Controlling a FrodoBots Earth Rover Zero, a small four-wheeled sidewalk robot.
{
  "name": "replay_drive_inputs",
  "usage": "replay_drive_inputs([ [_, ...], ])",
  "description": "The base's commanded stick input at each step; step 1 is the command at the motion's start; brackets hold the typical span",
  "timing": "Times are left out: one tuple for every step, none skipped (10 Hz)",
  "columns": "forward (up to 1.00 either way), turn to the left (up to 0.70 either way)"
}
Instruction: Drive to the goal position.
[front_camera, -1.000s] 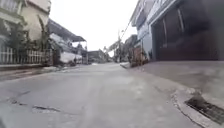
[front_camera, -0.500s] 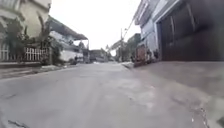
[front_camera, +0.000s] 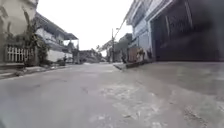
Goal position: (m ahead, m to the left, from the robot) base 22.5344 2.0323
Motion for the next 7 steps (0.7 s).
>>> replay_drive_inputs([
  [1.00,0.00],
  [1.00,0.00],
  [1.00,0.00],
  [1.00,0.00],
  [1.00,0.00],
  [1.00,0.00],
  [1.00,0.00],
])
